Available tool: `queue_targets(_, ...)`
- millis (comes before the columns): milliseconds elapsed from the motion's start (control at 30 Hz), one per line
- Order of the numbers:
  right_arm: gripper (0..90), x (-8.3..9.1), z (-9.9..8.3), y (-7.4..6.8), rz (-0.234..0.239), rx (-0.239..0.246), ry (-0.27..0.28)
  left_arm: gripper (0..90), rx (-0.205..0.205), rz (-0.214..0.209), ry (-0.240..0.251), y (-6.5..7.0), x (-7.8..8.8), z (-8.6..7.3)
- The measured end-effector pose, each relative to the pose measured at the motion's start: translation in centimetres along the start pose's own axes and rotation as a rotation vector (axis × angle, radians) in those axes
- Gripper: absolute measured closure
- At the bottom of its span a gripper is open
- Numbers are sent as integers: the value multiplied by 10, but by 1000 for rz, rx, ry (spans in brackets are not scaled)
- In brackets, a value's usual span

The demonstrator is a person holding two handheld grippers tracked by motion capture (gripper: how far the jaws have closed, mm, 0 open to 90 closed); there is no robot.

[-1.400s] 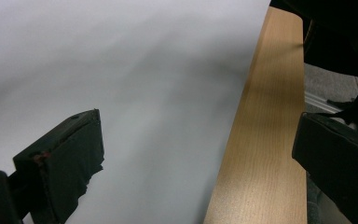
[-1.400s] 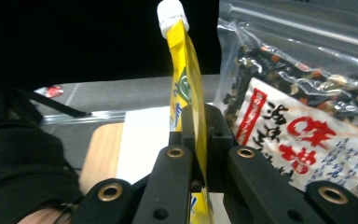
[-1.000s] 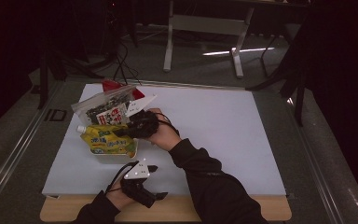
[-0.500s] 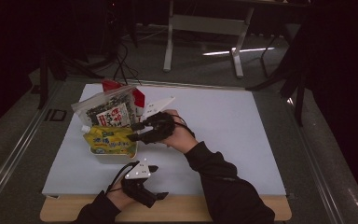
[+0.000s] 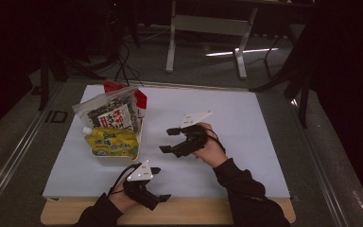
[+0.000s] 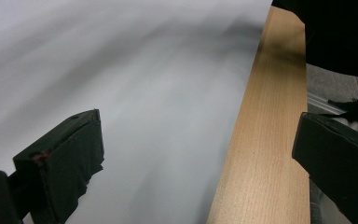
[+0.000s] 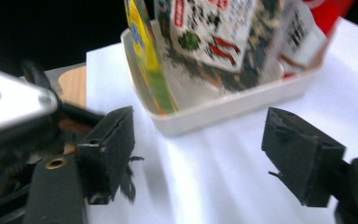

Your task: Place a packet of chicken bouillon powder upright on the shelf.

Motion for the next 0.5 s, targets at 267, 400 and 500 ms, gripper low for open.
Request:
queue_targets(267,199,28,-27,13,-53,-67,56,31,1,-1,-2,0,-1,0)
queue_targets(400,164,42,-47,17,-79,-78,54,31,3,0,3,0,-1,0)
queue_targets(500,163,48,-55,18,-77,-87,63,31,0,1,-1,0,-1,0)
Point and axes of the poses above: each handheld gripper's, and its own axes: x roughly backward along the jaws, z roughly out of its top, y roughly to its right, the point moved 6 cm from there along -x, roughly forward along the jaws, and after that the axes turned 9 degrees about y, right-handed, at the moved point
